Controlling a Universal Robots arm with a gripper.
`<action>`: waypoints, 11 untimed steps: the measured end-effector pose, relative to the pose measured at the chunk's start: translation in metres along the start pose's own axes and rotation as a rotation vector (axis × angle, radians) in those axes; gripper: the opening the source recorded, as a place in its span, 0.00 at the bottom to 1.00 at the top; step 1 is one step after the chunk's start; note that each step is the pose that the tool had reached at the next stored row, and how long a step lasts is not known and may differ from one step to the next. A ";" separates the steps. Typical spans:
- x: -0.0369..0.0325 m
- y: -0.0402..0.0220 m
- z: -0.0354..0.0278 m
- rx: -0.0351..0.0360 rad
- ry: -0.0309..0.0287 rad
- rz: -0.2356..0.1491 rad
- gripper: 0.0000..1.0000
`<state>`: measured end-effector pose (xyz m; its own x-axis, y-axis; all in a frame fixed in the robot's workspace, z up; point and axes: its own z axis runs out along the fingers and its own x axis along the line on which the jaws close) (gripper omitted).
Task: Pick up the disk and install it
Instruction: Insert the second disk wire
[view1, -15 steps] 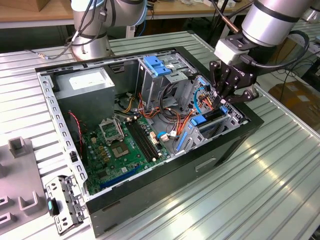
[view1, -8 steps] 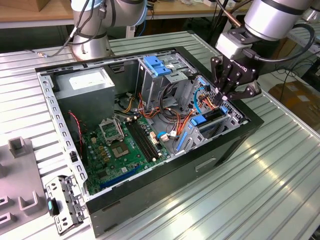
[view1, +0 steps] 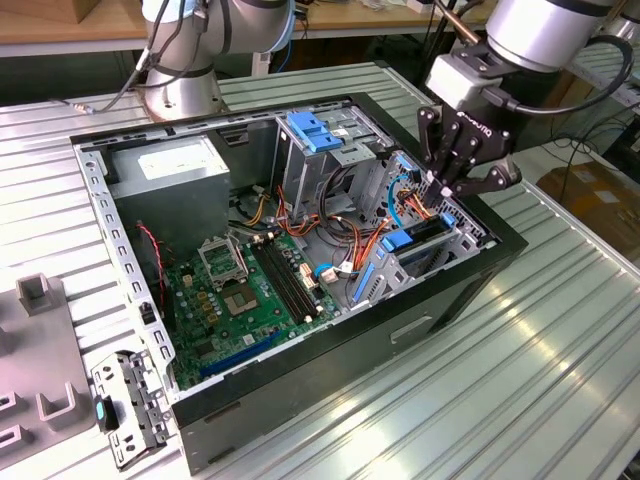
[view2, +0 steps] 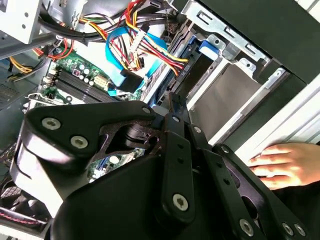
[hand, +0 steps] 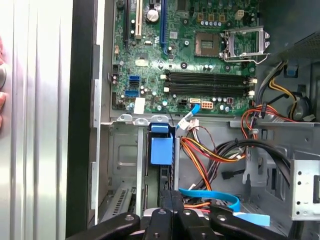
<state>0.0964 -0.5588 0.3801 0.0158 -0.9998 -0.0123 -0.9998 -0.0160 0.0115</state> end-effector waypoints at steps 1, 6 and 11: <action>-0.0008 0.0000 -0.0023 -0.0001 0.0001 0.000 0.11; -0.0085 -0.0001 -0.0049 -0.0022 0.0024 0.000 0.11; -0.0267 -0.0003 -0.0120 -0.0071 0.0212 0.000 0.11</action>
<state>0.0964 -0.5323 0.3924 0.0166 -0.9998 0.0090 -0.9997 -0.0164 0.0186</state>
